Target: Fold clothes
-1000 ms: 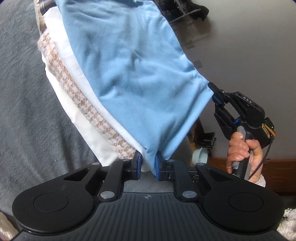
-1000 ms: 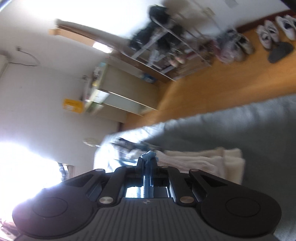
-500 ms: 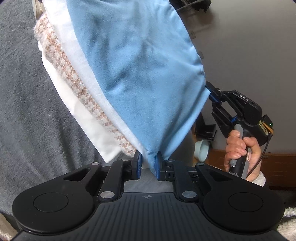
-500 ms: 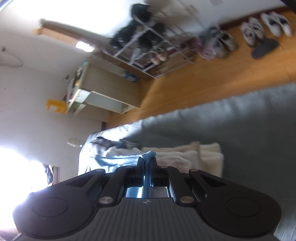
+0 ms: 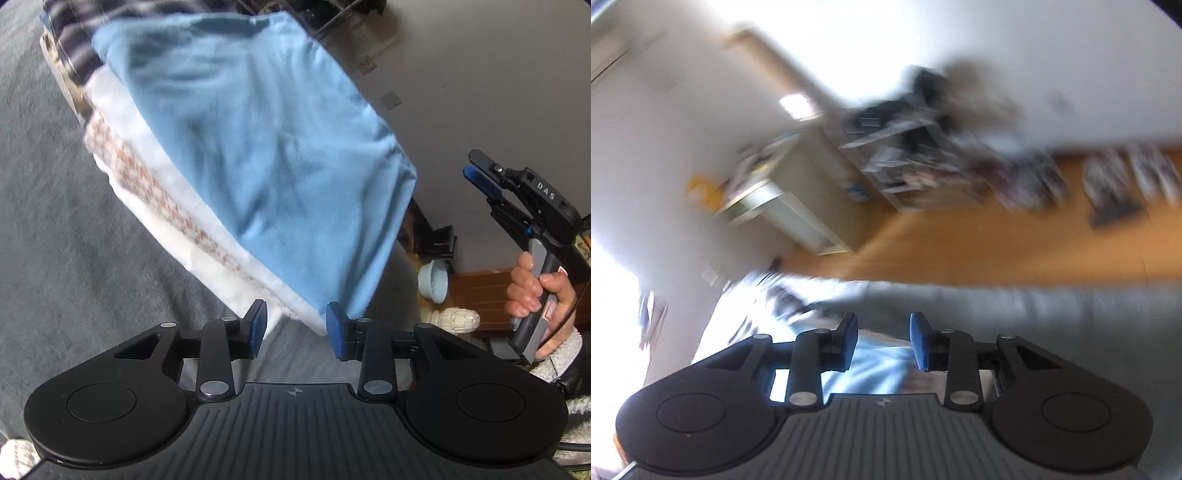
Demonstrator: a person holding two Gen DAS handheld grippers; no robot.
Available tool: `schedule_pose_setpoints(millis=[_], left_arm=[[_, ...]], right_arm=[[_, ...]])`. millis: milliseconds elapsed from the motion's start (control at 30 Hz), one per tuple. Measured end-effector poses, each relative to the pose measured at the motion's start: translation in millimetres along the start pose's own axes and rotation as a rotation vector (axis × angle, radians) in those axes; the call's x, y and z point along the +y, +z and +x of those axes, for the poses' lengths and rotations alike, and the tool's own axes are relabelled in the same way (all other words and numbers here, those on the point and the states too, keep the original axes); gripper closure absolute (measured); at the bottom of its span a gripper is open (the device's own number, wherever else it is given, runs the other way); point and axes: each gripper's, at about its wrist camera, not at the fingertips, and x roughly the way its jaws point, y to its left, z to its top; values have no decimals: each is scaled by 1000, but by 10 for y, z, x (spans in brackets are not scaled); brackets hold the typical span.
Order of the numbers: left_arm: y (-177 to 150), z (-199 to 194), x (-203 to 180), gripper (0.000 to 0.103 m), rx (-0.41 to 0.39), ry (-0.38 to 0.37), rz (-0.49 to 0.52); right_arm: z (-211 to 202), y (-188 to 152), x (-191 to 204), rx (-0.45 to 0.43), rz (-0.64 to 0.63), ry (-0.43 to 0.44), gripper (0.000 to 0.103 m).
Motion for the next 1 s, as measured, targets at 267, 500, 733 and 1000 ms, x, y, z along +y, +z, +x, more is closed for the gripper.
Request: schedule_pose_setpoints(millis=[267, 500, 733, 1000], left_arm=[[346, 185, -63, 68, -152, 86, 120], [373, 246, 174, 68, -169, 67, 50], [397, 277, 150, 68, -175, 74, 64], [471, 108, 95, 68, -220, 73, 99]], right_arm=[[328, -625, 836, 193, -464, 26, 79], [210, -943, 787, 303, -586, -178, 81], [352, -1135, 1162, 336, -626, 25, 81], [160, -976, 853, 373, -561, -92, 81]])
